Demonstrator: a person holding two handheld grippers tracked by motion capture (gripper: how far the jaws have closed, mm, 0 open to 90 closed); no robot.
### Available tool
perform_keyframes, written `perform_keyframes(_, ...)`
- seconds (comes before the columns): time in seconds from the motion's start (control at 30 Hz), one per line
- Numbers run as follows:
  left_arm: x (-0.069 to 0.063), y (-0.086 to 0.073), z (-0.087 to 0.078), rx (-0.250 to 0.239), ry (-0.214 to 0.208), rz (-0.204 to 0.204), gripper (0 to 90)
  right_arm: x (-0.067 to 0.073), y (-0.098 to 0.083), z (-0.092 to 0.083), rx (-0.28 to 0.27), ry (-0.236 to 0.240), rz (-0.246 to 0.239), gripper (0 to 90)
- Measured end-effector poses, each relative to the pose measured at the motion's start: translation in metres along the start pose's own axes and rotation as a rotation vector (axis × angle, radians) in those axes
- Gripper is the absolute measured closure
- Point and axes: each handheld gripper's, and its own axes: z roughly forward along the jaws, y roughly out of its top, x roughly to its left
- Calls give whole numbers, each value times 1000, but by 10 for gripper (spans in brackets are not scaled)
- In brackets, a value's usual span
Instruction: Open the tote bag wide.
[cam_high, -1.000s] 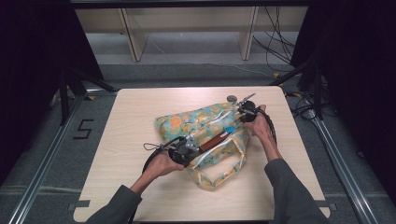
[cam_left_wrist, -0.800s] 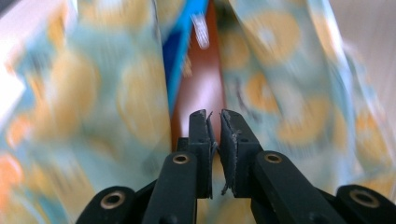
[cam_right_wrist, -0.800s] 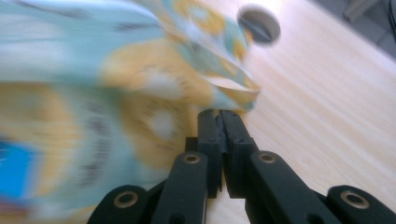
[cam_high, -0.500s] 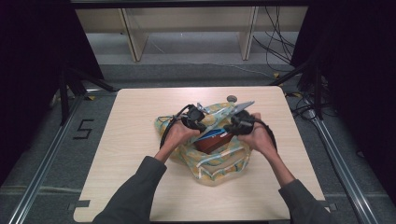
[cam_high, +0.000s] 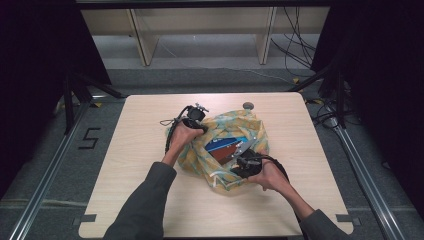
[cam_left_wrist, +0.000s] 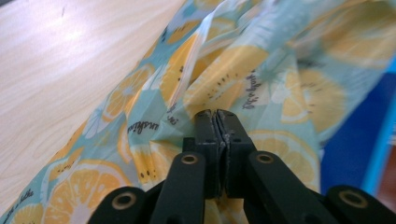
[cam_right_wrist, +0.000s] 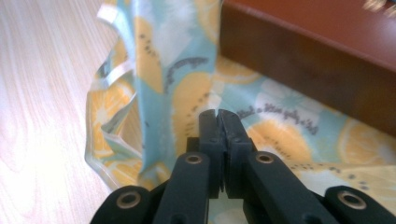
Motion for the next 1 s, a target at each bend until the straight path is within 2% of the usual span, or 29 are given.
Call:
perform_keyframes(0.03,-3,0,-6,-16,-12,8,861,-3,0,-3,-29,-27,-26,893)
perform_keyframes(0.07,-5,-1,-13,-35,-28,19,855,-2,1,-6,-72,-13,-6,893)
perform_keyframes(0.1,-5,-1,-13,-35,-28,19,848,-2,1,-6,-72,-13,-6,893)
perform_keyframes(0.13,-8,-2,-22,-75,-37,13,848,-4,3,-13,-94,-44,-1,892)
perform_keyframes(0.17,-12,-4,-35,-101,-47,23,831,-12,2,-26,-126,-119,-25,887)
perform_keyframes(0.2,-13,-6,-41,-118,-49,29,818,-13,2,-30,-158,-115,-28,884)
perform_keyframes(0.23,-15,-9,-46,-140,-54,16,800,-13,2,-34,-180,-116,-23,876)
perform_keyframes(0.27,-16,-12,-52,-155,-63,10,773,-10,2,-36,-226,-88,21,866)
perform_keyframes(0.3,-18,-15,-57,-170,-71,4,742,-10,1,-38,-233,-91,39,849)
perform_keyframes(0.33,-20,-18,-62,-193,-67,3,714,-11,0,-41,-235,-97,24,833)
perform_keyframes(0.37,-20,-18,-62,-193,-67,3,688,-12,-1,-41,-246,-118,26,818)
perform_keyframes(0.4,-26,-25,-71,-230,-83,-10,661,-12,-2,-42,-244,-123,37,795)
perform_keyframes(0.43,-28,-28,-76,-250,-86,-17,629,-13,-3,-42,-252,-120,24,767)
perform_keyframes(0.47,-30,-32,-81,-261,-96,-18,591,-14,-5,-43,-264,-132,37,731)
perform_keyframes(0.5,-33,-35,-85,-272,-94,-24,560,-15,-6,-46,-257,-126,27,704)
perform_keyframes(0.57,-37,-40,-92,-280,-101,-23,494,-16,-8,-50,-277,-128,44,641)
perform_keyframes(0.6,-39,-43,-95,-295,-109,-37,464,-16,-10,-54,-295,-140,62,606)
perform_keyframes(0.63,-39,-43,-95,-295,-109,-37,439,-16,-10,-54,-295,-140,62,606)
perform_keyframes(0.67,-42,-46,-99,-293,-112,-36,439,-16,-11,-58,-297,-151,73,572)
perform_keyframes(0.7,-47,-52,-105,-304,-98,-18,400,-18,-14,-65,-332,-164,79,517)
perform_keyframes(0.73,-50,-56,-107,-314,-103,-30,389,-18,-17,-69,-344,-172,95,498)
perform_keyframes(0.83,-54,-63,-112,-318,-100,-14,353,-18,-22,-74,-366,-179,122,466)
perform_keyframes(0.87,-57,-70,-115,-306,-103,-8,346,-21,-26,-80,-378,-171,145,449)
perform_keyframes(0.9,-57,-70,-115,-306,-103,-8,338,-19,-28,-82,-385,-154,200,446)
perform_keyframes(0.93,-62,-78,-117,-305,-102,-23,325,-23,-31,-83,-397,-174,181,441)
perform_keyframes(1.0,-64,-85,-119,-301,-113,-3,303,-23,-36,-85,-387,-178,191,430)
